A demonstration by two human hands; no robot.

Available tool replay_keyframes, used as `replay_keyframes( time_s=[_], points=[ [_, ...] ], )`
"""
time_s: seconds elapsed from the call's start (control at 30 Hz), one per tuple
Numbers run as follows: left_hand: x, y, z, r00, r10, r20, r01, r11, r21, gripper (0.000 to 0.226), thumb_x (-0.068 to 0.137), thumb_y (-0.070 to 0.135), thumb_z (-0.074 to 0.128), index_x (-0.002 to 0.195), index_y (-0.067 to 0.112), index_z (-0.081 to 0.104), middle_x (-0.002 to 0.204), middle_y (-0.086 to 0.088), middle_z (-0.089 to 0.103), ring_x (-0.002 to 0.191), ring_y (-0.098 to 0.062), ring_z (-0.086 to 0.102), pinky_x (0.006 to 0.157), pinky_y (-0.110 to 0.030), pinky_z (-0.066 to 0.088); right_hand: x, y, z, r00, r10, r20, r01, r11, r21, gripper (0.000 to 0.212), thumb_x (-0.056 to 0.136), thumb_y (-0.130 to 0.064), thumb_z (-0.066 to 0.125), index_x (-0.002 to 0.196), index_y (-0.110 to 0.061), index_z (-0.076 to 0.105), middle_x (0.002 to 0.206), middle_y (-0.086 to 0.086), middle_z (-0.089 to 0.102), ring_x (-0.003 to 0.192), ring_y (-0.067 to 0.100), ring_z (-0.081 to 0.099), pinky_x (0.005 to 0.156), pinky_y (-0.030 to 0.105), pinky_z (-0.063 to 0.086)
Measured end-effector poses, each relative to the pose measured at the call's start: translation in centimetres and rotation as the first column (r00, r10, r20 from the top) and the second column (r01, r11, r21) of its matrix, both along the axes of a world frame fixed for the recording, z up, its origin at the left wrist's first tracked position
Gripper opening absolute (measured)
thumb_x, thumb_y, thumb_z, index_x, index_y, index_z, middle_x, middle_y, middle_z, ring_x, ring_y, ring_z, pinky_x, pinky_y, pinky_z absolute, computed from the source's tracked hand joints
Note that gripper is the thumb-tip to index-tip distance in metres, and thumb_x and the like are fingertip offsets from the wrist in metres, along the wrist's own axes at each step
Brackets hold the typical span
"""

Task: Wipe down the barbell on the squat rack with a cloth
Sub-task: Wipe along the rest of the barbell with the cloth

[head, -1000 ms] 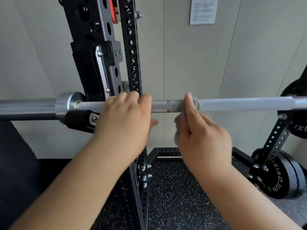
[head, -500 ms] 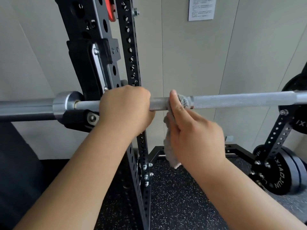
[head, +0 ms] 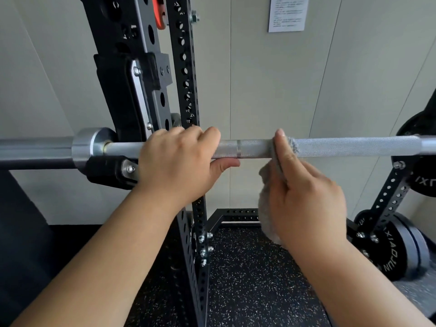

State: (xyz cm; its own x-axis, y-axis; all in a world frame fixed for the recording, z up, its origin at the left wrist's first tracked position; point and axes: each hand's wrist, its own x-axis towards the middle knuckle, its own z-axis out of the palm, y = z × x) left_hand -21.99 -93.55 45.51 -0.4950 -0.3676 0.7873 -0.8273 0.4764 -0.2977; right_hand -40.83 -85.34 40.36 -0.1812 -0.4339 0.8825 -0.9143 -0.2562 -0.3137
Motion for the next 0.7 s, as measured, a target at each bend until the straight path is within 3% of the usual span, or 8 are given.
replay_keyframes(
  time_s=[0.1,0.17,0.3,0.37,0.53,0.63,0.7],
  points=[
    [0.0,0.5,1.6,0.998,0.036,0.046,-0.042,0.990,0.138,0.069,0.091,0.082,0.013,0.078,0.024,0.049,0.059,0.008,0.051,0.052,-0.023,0.052,0.054,-0.032,0.039,2.2,-0.6,0.1,0.993,0.065,-0.103,-0.063,0.998,0.023,0.049,0.101,-0.026,0.049,0.148,-0.021,0.058,0.076,-0.004,0.071,0.046,0.027,0.058,0.040,0.034,0.050],
    [0.0,0.8,1.9,0.999,0.028,0.036,-0.034,0.987,0.159,0.067,0.091,0.082,0.014,0.079,0.026,0.049,0.061,0.009,0.051,0.055,-0.021,0.052,0.055,-0.033,0.041,2.1,-0.6,0.7,0.981,0.047,-0.187,-0.046,0.999,0.009,0.050,0.096,-0.022,0.059,0.146,-0.020,0.060,0.077,-0.006,0.073,0.043,0.024,0.056,0.037,0.032,0.049],
    [0.2,1.5,-0.5,0.996,0.034,-0.086,-0.026,0.995,0.096,0.058,0.099,0.071,0.028,0.104,0.023,0.060,0.089,0.005,0.059,0.083,-0.026,0.056,0.079,-0.043,0.043,0.7,0.5,0.7,0.998,0.051,-0.045,-0.049,0.998,0.043,0.047,0.101,-0.030,0.051,0.146,-0.026,0.060,0.082,-0.006,0.076,0.051,0.025,0.064,0.043,0.037,0.054],
    [0.2,1.5,-1.9,0.986,0.094,-0.140,-0.088,0.995,0.048,0.058,0.102,0.067,0.031,0.112,0.020,0.063,0.097,-0.001,0.059,0.090,-0.030,0.054,0.089,-0.047,0.039,0.9,0.9,0.8,0.988,0.052,-0.147,-0.043,0.997,0.066,0.048,0.098,-0.027,0.055,0.146,-0.026,0.061,0.079,-0.005,0.075,0.049,0.027,0.063,0.042,0.036,0.053],
    [-0.1,0.8,-2.0,0.983,0.068,-0.168,-0.070,0.998,-0.002,0.058,0.103,0.067,0.034,0.106,0.017,0.065,0.090,-0.003,0.060,0.084,-0.031,0.053,0.083,-0.047,0.037,-1.1,1.0,3.2,0.975,0.011,-0.222,0.002,0.998,0.057,0.036,0.097,-0.022,0.069,0.132,-0.023,0.072,0.077,-0.001,0.076,0.048,0.030,0.062,0.043,0.034,0.051],
    [-0.1,0.8,-2.0,0.980,0.065,-0.188,-0.069,0.998,-0.015,0.058,0.103,0.067,0.034,0.104,0.017,0.065,0.091,-0.003,0.061,0.084,-0.031,0.054,0.083,-0.047,0.038,-0.2,1.2,3.2,0.905,0.010,-0.426,0.025,0.997,0.075,0.032,0.099,-0.020,0.066,0.130,-0.021,0.073,0.069,-0.004,0.067,0.041,0.025,0.047,0.040,0.022,0.037],
    [-0.2,0.9,-2.1,0.978,0.073,-0.193,-0.075,0.997,-0.005,0.058,0.103,0.067,0.033,0.104,0.018,0.065,0.092,-0.003,0.061,0.085,-0.031,0.054,0.084,-0.048,0.038,-0.8,1.4,4.1,0.896,0.044,-0.442,-0.017,0.998,0.066,0.029,0.099,-0.023,0.064,0.125,-0.024,0.076,0.074,-0.006,0.066,0.044,0.020,0.046,0.043,0.020,0.034]
  ],
)
